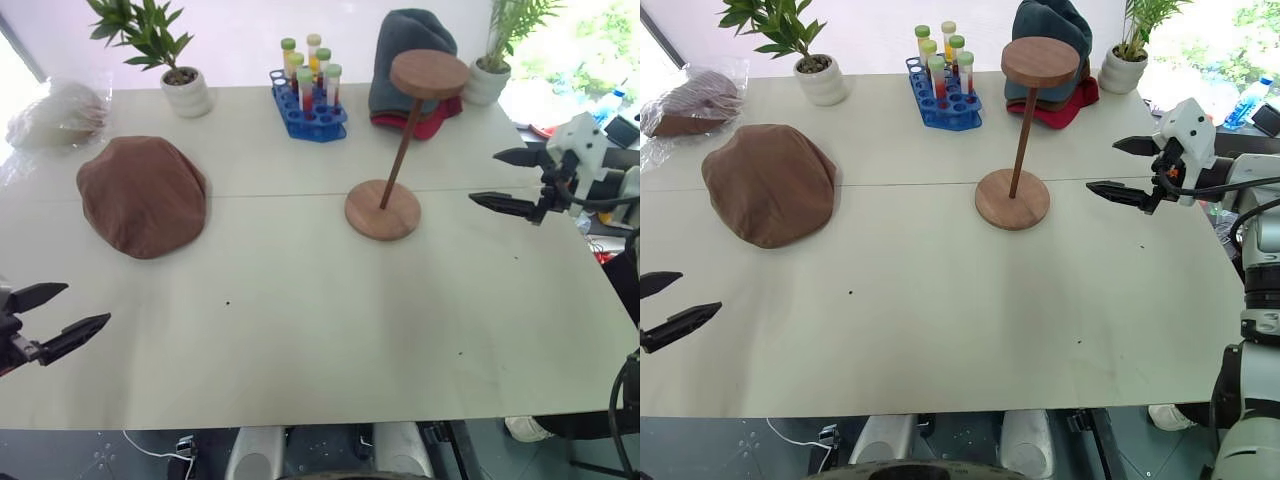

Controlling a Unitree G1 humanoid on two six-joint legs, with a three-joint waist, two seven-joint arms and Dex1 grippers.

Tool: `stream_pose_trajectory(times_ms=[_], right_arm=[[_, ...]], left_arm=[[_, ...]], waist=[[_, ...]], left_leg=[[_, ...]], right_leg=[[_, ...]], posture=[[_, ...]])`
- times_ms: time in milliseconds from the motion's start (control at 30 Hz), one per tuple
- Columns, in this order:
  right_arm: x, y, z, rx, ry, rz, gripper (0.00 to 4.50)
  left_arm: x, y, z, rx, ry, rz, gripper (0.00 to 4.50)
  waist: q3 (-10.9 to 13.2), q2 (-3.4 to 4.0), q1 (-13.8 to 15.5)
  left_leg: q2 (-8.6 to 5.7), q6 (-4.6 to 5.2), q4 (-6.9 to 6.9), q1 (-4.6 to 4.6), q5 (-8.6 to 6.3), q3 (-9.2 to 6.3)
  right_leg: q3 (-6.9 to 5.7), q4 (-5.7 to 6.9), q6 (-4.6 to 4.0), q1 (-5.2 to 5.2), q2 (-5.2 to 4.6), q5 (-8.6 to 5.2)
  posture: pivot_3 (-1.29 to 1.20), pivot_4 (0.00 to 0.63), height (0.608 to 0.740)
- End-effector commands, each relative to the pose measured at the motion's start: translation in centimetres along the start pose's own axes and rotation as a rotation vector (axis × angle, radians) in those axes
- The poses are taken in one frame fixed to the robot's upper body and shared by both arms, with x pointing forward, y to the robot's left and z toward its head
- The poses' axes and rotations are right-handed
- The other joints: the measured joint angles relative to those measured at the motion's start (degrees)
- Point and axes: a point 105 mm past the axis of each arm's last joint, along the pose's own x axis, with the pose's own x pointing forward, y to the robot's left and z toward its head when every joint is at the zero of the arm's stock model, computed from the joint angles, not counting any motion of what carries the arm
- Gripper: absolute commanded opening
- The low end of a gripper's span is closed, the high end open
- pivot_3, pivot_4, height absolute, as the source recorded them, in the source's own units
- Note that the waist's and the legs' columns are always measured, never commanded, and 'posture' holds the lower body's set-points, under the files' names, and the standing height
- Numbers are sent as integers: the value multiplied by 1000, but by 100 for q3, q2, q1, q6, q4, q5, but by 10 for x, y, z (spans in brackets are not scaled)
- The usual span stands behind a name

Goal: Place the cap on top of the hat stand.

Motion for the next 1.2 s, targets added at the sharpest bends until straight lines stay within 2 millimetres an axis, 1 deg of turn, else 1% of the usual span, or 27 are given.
stream_pose_trajectory(times_ms=[33,233,300,500,600,667,767,833,900,1000,1100,1200], right_arm=[[-7,-7,14,-42,-35,-27,4480],[-6,-6,11,-43,-32,-25,4480],[-6,-6,11,-43,-32,-27,4480],[-5,-8,11,-47,-35,-37,4480],[-6,-9,12,-28,-38,-31,4480],[-7,-8,15,-41,-34,-15,4480],[-9,0,33,-75,-44,45,4480],[-13,19,46,-95,-42,160,4480],[-20,41,69,-139,-84,268,4480],[-25,61,103,-170,-165,330,4480],[-30,75,126,-167,-218,368,4480],[-37,88,142,-159,-258,411,4480]], left_arm=[[-8,0,7,17,-20,13,4500],[-7,2,9,21,-31,27,4500],[-7,3,9,24,-32,30,4500],[-4,5,14,39,-50,39,4500],[1,5,21,80,-70,47,4500],[4,3,31,100,-101,45,4500],[13,1,45,169,-126,57,4500],[20,1,51,239,-128,83,4500],[32,0,48,366,-86,91,4500],[48,-3,39,523,-22,81,4500],[60,-2,40,596,-20,116,4500],[71,4,43,668,-25,188,4500]], waist=[[0,0,-7],[0,1,-10],[0,1,-15],[0,0,-17],[0,1,-7],[0,0,-5],[0,1,-2],[5,11,10],[5,14,13],[4,15,5],[5,15,14],[4,14,39]], left_leg=[[0,0,3,0,0,0],[3,-2,39,0,-1,-1],[6,-15,53,0,-9,-1],[8,-16,68,0,-10,0],[8,-15,66,0,-9,0],[8,-6,66,0,-3,1],[7,-3,67,-1,-2,4],[8,-2,67,-1,-1,5],[8,-2,63,0,-1,7],[9,-2,57,1,-1,10],[12,-16,62,0,-10,19],[13,-17,66,0,-10,21]], right_leg=[[1,4,0,0,0,0],[4,35,2,-2,-1,-9],[5,39,-12,-1,-1,-14],[6,40,-10,-2,-2,-5],[7,41,-10,1,-1,-4],[7,42,-10,1,-1,-3],[11,44,-7,1,-1,-2],[12,46,-6,0,-1,-1],[15,47,4,-1,0,5],[15,47,-8,-5,0,18],[25,46,-10,-9,2,16],[30,44,-9,-10,1,9]], posture=[[0,150,728],[0,150,728],[0,150,728],[0,150,728],[0,150,728],[0,150,728],[0,150,728],[0,150,728],[0,150,728],[0,150,728],[0,150,728],[0,150,728]])
